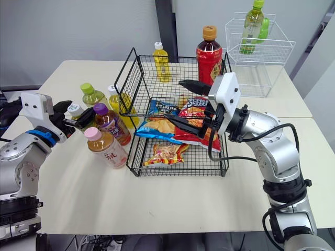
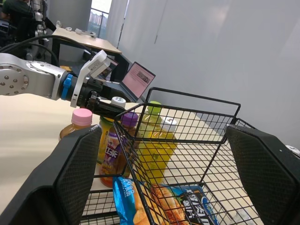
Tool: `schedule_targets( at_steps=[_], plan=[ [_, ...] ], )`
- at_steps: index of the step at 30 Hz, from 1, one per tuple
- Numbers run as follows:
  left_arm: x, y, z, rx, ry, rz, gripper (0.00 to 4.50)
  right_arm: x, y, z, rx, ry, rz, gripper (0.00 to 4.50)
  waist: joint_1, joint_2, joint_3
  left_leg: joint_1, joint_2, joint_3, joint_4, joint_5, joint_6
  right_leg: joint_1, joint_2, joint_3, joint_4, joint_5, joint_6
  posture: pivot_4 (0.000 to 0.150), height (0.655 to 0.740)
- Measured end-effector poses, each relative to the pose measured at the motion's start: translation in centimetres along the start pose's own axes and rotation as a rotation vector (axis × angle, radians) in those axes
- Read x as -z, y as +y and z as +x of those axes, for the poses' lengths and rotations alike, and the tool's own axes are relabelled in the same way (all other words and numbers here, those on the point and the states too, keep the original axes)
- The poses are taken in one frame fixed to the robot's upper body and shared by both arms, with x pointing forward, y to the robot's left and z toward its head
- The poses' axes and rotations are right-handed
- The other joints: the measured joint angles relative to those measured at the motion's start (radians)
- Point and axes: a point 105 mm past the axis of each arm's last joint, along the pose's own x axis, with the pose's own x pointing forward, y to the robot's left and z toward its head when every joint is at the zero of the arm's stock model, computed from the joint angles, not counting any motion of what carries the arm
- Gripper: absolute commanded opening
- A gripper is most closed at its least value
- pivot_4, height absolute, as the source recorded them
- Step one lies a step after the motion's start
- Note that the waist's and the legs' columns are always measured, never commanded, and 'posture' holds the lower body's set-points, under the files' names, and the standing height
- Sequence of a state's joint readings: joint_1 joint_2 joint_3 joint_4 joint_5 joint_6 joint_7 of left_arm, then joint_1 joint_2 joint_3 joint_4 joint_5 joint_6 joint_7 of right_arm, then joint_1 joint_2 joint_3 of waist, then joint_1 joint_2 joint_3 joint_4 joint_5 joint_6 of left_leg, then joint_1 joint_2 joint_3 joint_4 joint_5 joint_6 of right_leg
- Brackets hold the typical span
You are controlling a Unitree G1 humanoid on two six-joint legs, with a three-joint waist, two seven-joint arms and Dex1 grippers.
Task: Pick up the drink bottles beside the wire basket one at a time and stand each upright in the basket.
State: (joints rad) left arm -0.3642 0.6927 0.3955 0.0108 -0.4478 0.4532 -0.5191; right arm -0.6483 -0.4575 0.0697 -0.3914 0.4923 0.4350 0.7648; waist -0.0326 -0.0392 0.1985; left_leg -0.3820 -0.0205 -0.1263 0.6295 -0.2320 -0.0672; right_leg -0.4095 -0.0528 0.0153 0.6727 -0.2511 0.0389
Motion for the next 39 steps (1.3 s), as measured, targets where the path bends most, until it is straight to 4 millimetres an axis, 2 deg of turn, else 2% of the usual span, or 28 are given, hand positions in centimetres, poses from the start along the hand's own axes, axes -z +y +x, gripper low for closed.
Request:
schedule_targets(
  at_steps=[4, 8, 16, 20, 22, 25, 31, 33, 36, 39],
  plan=[
    [0.1, 0.0, 0.0, 0.001, 0.004, -0.002, 2.53, 0.2, -0.1, 0.0, 0.007, 0.009, 0.008, 4.50, 0.000, 0.000, 0.000, 0.000, 0.000, 0.000, 0.000, 0.000, 0.000, 0.000, 0.000, 0.000, 0.000, 0.000, 0.000, 0.150, 0.7400],
    [0.3, 0.1, 0.0, -0.001, 0.008, -0.006, 1.37, 0.2, -0.1, 0.0, 0.007, 0.010, 0.008, 4.50, 0.000, 0.000, 0.000, 0.000, 0.000, 0.000, 0.000, 0.000, 0.000, 0.000, 0.000, 0.000, 0.000, 0.000, 0.000, 0.150, 0.7400],
    [0.2, 0.2, 0.0, -0.004, 0.008, -0.005, 1.37, 0.1, -0.1, 0.0, 0.005, 0.010, -0.002, 4.50, 0.000, 0.000, 0.000, 0.000, 0.000, 0.000, 0.000, 0.000, 0.000, 0.000, 0.000, 0.000, 0.000, 0.000, 0.000, 0.150, 0.7400],
    [-0.8, 0.0, 0.0, 0.040, -0.021, -0.026, 1.37, 0.1, -0.2, -0.1, 0.012, 0.005, -0.019, 4.50, 0.000, 0.000, 0.000, -0.002, 0.000, -0.001, 0.000, 0.000, 0.000, -0.001, 0.000, -0.001, -0.001, 0.000, 0.000, 0.150, 0.7400],
    [-2.3, 0.1, -0.2, 0.068, -0.054, -0.019, 1.37, 0.0, -0.2, 0.0, 0.012, 0.001, -0.022, 4.50, 0.000, -0.001, 0.001, -0.003, 0.000, -0.002, 0.000, 0.000, 0.000, -0.001, 0.000, -0.002, -0.001, 0.000, 0.000, 0.150, 0.7400],
    [-5.6, 0.6, -0.5, 0.105, -0.106, 0.033, 1.37, -0.1, -0.3, 0.0, 0.019, -0.011, -0.039, 4.50, 0.000, -0.001, 0.001, -0.003, 0.000, -0.002, 0.000, 0.000, 0.000, -0.001, 0.000, -0.003, -0.003, 0.000, 0.000, 0.150, 0.7400],
    [-13.6, 0.7, -1.2, 0.208, -0.221, 0.070, 1.37, -0.2, -0.9, 0.0, 0.068, -0.027, -0.041, 4.50, 0.000, 0.000, 0.001, -0.006, 0.000, -0.003, -0.001, 0.000, 0.000, 0.000, 0.001, -0.004, -0.009, 0.001, 0.002, 0.150, 0.7400],
    [-15.8, 0.4, -1.4, 0.260, -0.249, 0.057, 1.37, -0.2, -1.1, 0.0, 0.087, -0.031, -0.041, 4.50, -0.001, 0.000, 0.001, -0.007, -0.001, -0.003, -0.001, 0.000, 0.000, 0.000, 0.001, -0.004, -0.010, 0.002, 0.003, 0.150, 0.7400],
    [-19.4, -0.7, -0.5, 0.359, -0.292, 0.040, 1.37, -0.2, -1.5, -0.2, 0.131, -0.030, -0.048, 4.50, 0.004, -0.001, 0.001, -0.010, -0.001, -0.006, 0.001, 0.000, 0.000, -0.001, 0.001, -0.007, -0.010, 0.002, 0.004, 0.150, 0.7400],
    [-23.2, -2.9, 1.1, 0.465, -0.366, 0.044, 1.37, -0.3, -1.9, -0.7, 0.178, -0.024, -0.081, 4.50, 0.008, -0.001, 0.001, -0.012, -0.002, -0.008, 0.001, 0.000, 0.000, -0.001, 0.000, -0.009, -0.010, 0.002, 0.004, 0.150, 0.7400]
  ],
)
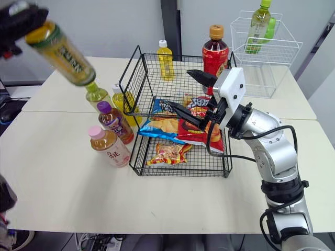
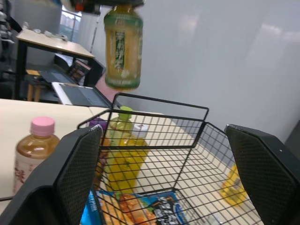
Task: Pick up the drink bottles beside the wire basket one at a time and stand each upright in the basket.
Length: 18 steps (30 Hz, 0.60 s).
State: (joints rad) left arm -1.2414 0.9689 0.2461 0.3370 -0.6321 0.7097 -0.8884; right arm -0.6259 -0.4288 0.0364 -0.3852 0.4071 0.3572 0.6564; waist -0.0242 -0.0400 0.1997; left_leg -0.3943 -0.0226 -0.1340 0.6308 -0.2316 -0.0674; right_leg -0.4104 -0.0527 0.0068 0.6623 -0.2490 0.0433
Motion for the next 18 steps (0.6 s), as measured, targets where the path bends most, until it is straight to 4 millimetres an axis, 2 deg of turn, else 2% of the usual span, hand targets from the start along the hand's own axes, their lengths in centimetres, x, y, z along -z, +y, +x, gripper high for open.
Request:
schedule_targets(
  at_steps=[3, 6, 12, 18],
  plan=[
    [-1.6, -1.8, 3.7, 0.125, -0.047, 0.017, 1.37, 0.1, -0.3, -0.7, 0.040, 0.012, -0.018, 4.50, -0.004, 0.000, 0.000, 0.000, -0.001, 0.002, 0.000, 0.000, 0.000, 0.000, -0.001, 0.001, -0.001, 0.000, 0.000, 0.150, 0.7400],
    [-0.8, -3.3, 6.7, 0.218, -0.037, -0.002, 1.37, -0.1, -0.5, -1.4, 0.074, 0.018, -0.033, 4.50, -0.008, 0.001, 0.000, -0.001, 0.000, 0.002, -0.001, 0.000, 0.000, -0.001, 0.000, 0.001, 0.000, 0.000, 0.000, 0.150, 0.7400],
    [3.2, -6.0, 11.3, 0.331, -0.002, -0.075, 1.37, -0.2, -0.6, -2.3, 0.149, 0.049, -0.062, 4.50, -0.027, 0.001, 0.001, -0.006, 0.000, 0.005, -0.001, 0.000, 0.000, -0.010, 0.000, 0.005, 0.003, 0.001, 0.000, 0.150, 0.7400],
    [7.9, -8.8, 14.5, 0.377, 0.072, -0.112, 1.37, -0.7, -0.9, -2.5, 0.210, 0.056, -0.090, 4.50, -0.031, 0.001, 0.001, -0.006, 0.000, 0.008, -0.001, 0.000, 0.001, -0.011, 0.000, 0.007, 0.003, 0.001, 0.000, 0.150, 0.7400]
  ],
)
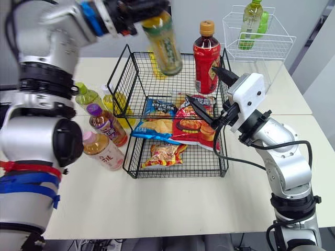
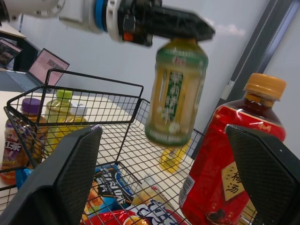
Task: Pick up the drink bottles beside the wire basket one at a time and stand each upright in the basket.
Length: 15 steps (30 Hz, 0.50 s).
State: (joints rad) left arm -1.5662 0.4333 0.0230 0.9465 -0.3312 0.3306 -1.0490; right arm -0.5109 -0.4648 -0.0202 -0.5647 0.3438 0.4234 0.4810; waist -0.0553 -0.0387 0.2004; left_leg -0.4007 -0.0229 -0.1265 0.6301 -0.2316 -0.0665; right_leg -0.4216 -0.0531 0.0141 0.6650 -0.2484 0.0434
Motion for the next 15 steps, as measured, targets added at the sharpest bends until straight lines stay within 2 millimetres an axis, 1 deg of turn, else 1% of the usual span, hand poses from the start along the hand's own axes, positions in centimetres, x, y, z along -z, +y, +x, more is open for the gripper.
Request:
schedule_targets(
  at_steps=[2, 3, 6, 9, 11, 14, 15],
  plan=[
    [1.4, -0.2, 0.8, 0.002, 0.028, -0.022, 1.37, 0.2, 0.1, -0.3, 0.009, 0.013, 0.000, 4.50, 0.000, 0.000, 0.000, 0.000, 0.000, 0.000, 0.000, 0.000, 0.000, 0.000, 0.000, 0.000, 0.000, 0.000, 0.000, 0.150, 0.7400],
    [1.6, -0.2, 1.0, 0.000, 0.031, -0.020, 1.37, 0.2, 0.1, -0.3, 0.010, 0.017, 0.002, 4.50, -0.001, 0.000, 0.000, 0.000, 0.000, 0.000, 0.000, 0.000, 0.000, 0.000, 0.000, 0.000, 0.000, 0.000, 0.000, 0.150, 0.7400],
    [1.4, -0.4, 1.8, -0.002, 0.034, 0.021, 1.37, 0.5, -0.1, -0.5, 0.025, 0.039, 0.000, 4.50, 0.001, 0.000, 0.000, 0.000, 0.000, 0.000, 0.000, 0.000, 0.000, 0.000, 0.000, 0.000, 0.000, 0.000, 0.000, 0.150, 0.7400],
    [1.9, -0.5, 2.2, -0.010, 0.042, 0.017, 1.37, 0.3, 0.0, -0.6, 0.026, 0.044, -0.006, 4.50, 0.002, 0.000, 0.000, 0.000, 0.000, 0.000, 0.000, 0.000, 0.000, 0.000, 0.000, 0.001, 0.000, 0.000, 0.000, 0.150, 0.7400],
    [1.7, -0.6, 2.3, -0.006, 0.038, 0.018, 2.09, 0.2, 0.1, -0.6, 0.024, 0.044, -0.011, 4.50, 0.001, 0.000, 0.000, 0.000, 0.000, 0.000, 0.000, 0.000, 0.000, 0.000, 0.000, 0.000, 0.000, 0.000, 0.000, 0.150, 0.7400],
    [1.5, -0.6, 2.2, -0.002, 0.026, 0.010, 2.95, 0.2, 0.0, -0.7, 0.025, 0.054, -0.012, 4.50, 0.001, 0.000, 0.000, 0.000, 0.000, 0.000, 0.000, 0.000, 0.000, 0.000, 0.000, 0.001, 0.001, 0.000, 0.000, 0.150, 0.7400],
    [1.5, -0.5, 2.2, -0.004, 0.023, 0.004, 3.31, 0.2, 0.0, -0.7, 0.026, 0.055, -0.011, 4.50, 0.001, 0.000, 0.000, 0.000, 0.000, 0.000, 0.001, 0.000, 0.000, 0.000, 0.000, 0.000, 0.001, 0.000, 0.000, 0.150, 0.7400]
  ],
)
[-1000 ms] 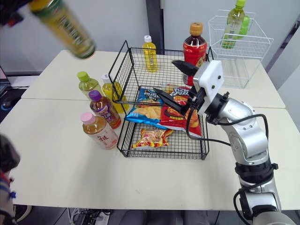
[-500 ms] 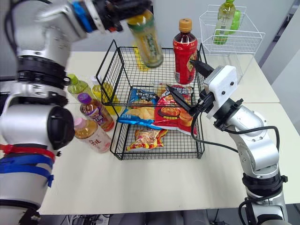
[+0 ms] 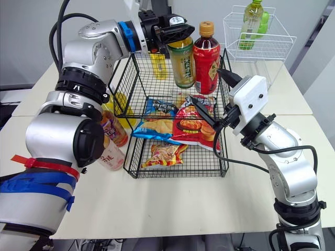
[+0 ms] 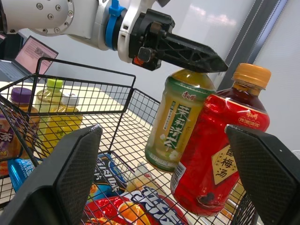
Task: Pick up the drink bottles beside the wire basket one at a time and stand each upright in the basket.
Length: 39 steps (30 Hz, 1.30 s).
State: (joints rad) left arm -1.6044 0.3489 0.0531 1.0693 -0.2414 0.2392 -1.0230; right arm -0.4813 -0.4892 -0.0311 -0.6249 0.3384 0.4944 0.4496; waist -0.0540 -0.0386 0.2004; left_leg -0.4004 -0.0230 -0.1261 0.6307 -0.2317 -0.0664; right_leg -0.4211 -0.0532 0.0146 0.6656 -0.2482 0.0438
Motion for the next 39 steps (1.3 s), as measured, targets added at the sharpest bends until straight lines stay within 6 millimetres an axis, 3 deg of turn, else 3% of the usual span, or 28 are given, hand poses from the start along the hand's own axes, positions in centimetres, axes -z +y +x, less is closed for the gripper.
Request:
schedule_targets(
  at_steps=[4, 7, 10, 17, 22, 26, 29, 32, 36, 39],
  plan=[
    [-0.3, 0.4, -0.6, -0.015, -0.013, -0.040, 4.48, 0.0, -0.1, 0.0, 0.003, 0.000, 0.002, 4.50, -0.002, 0.000, 0.000, 0.000, 0.000, 0.000, 0.000, 0.000, 0.000, 0.000, 0.000, 0.000, 0.000, 0.000, 0.000, 0.150, 0.7400],
    [-1.6, 1.0, -1.9, -0.036, -0.037, -0.017, 4.48, 0.0, 0.0, 0.0, -0.004, -0.002, 0.007, 4.50, -0.004, 0.000, 0.000, 0.000, 0.000, 0.000, 0.000, 0.000, 0.000, 0.000, 0.000, 0.000, 0.001, 0.000, 0.000, 0.150, 0.7400],
    [-2.5, 2.3, -4.5, -0.100, -0.081, 0.006, 4.48, 0.0, 0.1, 0.3, -0.022, -0.009, 0.021, 4.50, -0.007, 0.001, 0.000, 0.002, 0.001, 0.001, 0.000, 0.000, 0.000, 0.000, 0.000, 0.001, 0.001, 0.000, 0.000, 0.150, 0.7400],
    [-1.4, 7.5, -15.4, -0.522, -0.077, 0.128, 4.48, 0.0, 0.4, 1.4, -0.095, -0.047, 0.071, 4.50, -0.007, 0.001, 0.000, 0.003, 0.001, 0.001, 0.002, 0.000, 0.000, -0.001, 0.000, 0.001, 0.008, 0.000, 0.000, 0.150, 0.7400],
    [-1.0, 8.6, -25.2, -0.807, -0.024, 0.223, 4.48, -0.2, 1.0, 2.3, -0.192, -0.085, 0.128, 4.50, -0.010, 0.001, -0.001, 0.004, 0.001, 0.001, 0.002, 0.000, 0.000, -0.001, 0.000, 0.002, 0.009, 0.000, 0.000, 0.150, 0.7400],
    [2.7, 6.3, -32.2, -0.929, 0.091, 0.154, 4.48, -0.8, 2.5, 3.2, -0.331, -0.124, 0.185, 4.50, -0.010, 0.001, -0.001, 0.006, 0.001, 0.002, 0.002, 0.000, 0.000, 0.000, -0.001, 0.003, 0.010, 0.000, -0.001, 0.150, 0.7400],
    [5.4, 4.4, -35.3, -0.984, 0.151, 0.049, 4.48, -0.4, 2.8, 3.7, -0.372, -0.116, 0.203, 4.50, 0.001, -0.001, -0.002, 0.004, 0.002, -0.002, 0.002, 0.000, -0.001, 0.000, 0.000, 0.000, 0.009, 0.000, -0.001, 0.150, 0.7400],
    [7.0, 0.3, -38.9, -1.030, 0.218, -0.006, 4.48, -0.6, 3.6, 4.2, -0.435, -0.137, 0.226, 4.50, -0.003, -0.001, -0.002, 0.006, 0.003, 0.001, 0.002, 0.000, -0.001, 0.000, -0.001, 0.003, 0.008, 0.000, -0.001, 0.150, 0.7400],
    [10.5, -5.0, -41.8, -1.069, 0.273, -0.190, 4.48, -0.3, 3.8, 4.7, -0.478, -0.143, 0.244, 4.50, 0.008, -0.002, -0.002, 0.007, 0.003, 0.000, 0.002, 0.000, -0.001, 0.001, -0.001, 0.001, 0.008, 0.000, -0.001, 0.150, 0.7400],
    [11.2, -7.5, -42.6, -1.083, 0.291, -0.250, 4.48, -0.2, 4.2, 4.9, -0.501, -0.156, 0.251, 4.50, 0.019, -0.002, -0.003, 0.008, 0.003, -0.001, 0.002, 0.000, -0.001, 0.002, 0.000, 0.000, 0.009, -0.001, -0.002, 0.150, 0.7400]
  ],
)
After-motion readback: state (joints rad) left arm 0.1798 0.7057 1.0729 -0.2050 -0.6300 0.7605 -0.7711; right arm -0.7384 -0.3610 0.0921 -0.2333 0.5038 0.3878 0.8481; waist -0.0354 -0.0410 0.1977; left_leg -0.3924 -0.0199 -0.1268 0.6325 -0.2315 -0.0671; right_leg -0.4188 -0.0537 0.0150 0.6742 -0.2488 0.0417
